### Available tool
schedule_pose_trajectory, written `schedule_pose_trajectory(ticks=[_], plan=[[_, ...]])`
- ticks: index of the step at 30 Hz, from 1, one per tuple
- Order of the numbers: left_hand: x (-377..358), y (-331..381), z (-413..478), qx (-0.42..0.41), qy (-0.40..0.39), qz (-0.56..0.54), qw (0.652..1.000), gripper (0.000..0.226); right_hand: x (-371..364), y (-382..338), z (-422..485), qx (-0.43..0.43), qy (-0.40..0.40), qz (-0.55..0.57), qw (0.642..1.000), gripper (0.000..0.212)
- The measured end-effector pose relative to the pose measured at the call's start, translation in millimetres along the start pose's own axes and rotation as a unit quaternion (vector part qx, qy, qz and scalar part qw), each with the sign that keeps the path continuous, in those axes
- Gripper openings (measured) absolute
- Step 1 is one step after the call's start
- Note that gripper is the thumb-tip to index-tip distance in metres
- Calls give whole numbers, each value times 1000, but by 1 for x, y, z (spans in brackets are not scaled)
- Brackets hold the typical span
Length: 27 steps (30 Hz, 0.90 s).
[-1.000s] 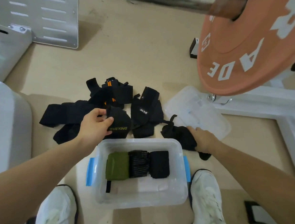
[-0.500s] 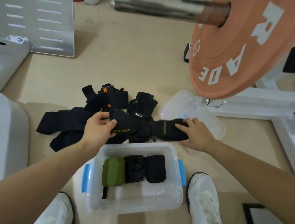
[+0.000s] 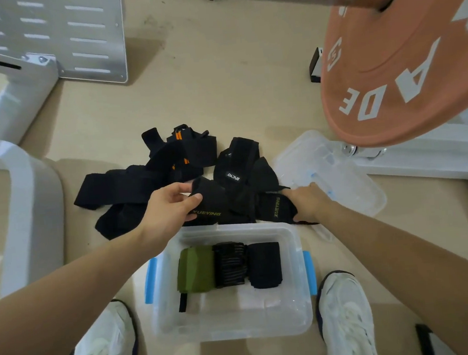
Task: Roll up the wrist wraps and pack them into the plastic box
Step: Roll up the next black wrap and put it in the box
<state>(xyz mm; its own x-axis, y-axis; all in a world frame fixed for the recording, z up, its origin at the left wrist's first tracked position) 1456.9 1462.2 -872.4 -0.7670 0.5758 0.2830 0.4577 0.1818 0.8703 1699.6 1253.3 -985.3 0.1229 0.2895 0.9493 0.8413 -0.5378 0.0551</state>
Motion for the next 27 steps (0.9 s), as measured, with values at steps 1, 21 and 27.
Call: schedule_pose_trajectory(ticks=[1, 21, 27], plan=[[2, 1, 0, -4, -2, 4, 1000, 8, 1, 2, 1, -22, -9, 29, 999, 64], [101, 173, -108, -155, -30, 45, 986, 14, 359, -51, -148, 69, 166, 385, 905, 13], [130, 218, -162, -176, 11, 1, 984, 17, 417, -83, -209, 139, 220, 429, 865, 23]])
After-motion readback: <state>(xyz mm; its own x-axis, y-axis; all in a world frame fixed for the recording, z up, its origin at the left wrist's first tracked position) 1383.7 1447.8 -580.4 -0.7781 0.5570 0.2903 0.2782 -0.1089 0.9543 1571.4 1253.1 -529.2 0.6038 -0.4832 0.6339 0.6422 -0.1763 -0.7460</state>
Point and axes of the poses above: each hand's wrist, its own z-axis towards the middle knuckle, its own x-axis out of the back of the hand, y = z × x, the point moved 5 cm from there along z, towards the middle knuckle, and after that the axes turned 15 degrees about y, right-handed, at the moved point
